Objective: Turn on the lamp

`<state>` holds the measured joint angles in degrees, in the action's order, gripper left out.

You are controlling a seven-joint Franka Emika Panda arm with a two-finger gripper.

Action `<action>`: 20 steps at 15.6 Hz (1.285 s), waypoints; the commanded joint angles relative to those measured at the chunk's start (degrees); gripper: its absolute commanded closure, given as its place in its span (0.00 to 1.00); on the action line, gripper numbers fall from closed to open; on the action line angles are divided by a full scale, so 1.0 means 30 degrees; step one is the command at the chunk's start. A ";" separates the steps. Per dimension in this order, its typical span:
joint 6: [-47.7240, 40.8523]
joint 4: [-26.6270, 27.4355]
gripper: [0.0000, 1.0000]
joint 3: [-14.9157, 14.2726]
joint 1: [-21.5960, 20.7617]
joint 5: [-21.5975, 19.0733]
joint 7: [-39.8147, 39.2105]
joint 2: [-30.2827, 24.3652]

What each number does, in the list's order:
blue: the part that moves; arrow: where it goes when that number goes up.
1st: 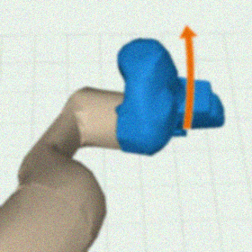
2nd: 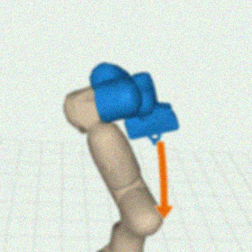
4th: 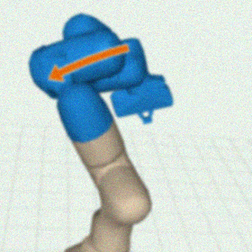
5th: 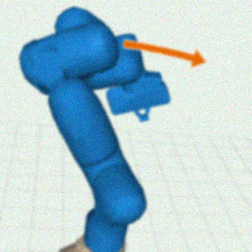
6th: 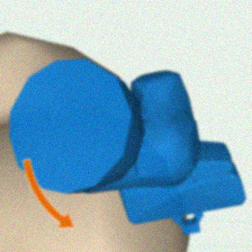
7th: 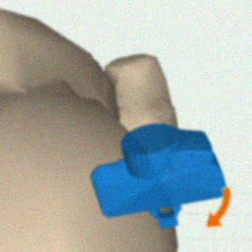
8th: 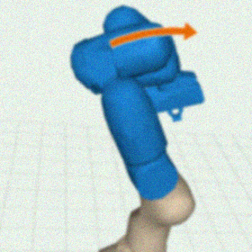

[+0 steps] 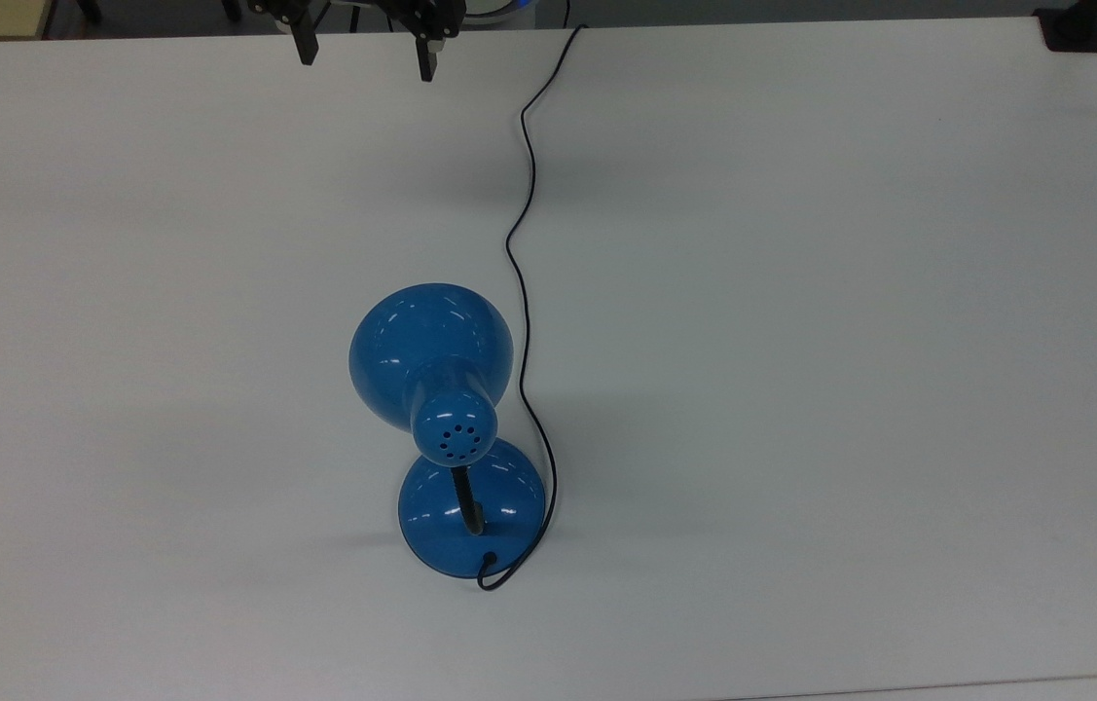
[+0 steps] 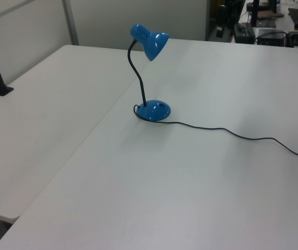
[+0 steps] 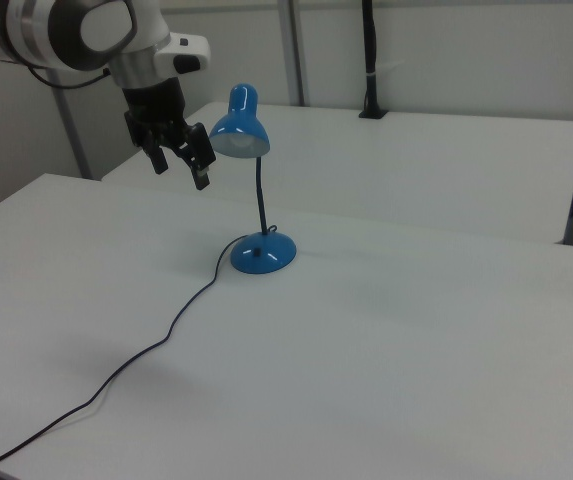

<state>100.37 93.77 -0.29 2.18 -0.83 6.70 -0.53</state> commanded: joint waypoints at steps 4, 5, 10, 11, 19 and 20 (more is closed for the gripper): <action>-0.0819 -0.0348 0.00 -0.0051 -0.0520 0.0305 0.0317 0.0002; -0.0819 -0.0348 0.00 -0.0051 -0.0520 0.0305 0.0317 -0.0027; -0.1170 -0.0348 0.00 -0.0021 -0.0520 0.0305 0.0346 -0.0027; -0.1171 -0.0348 0.00 -0.0021 -0.0520 0.0305 0.0346 -0.0027; -0.1200 -0.0348 0.00 -0.0021 -0.0549 0.0305 0.0346 -0.0027; -0.1200 -0.0348 0.00 0.0008 -0.0549 0.0305 0.0346 -0.0027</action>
<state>98.90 93.69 -0.04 1.29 -0.83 6.75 -0.54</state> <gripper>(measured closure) 0.000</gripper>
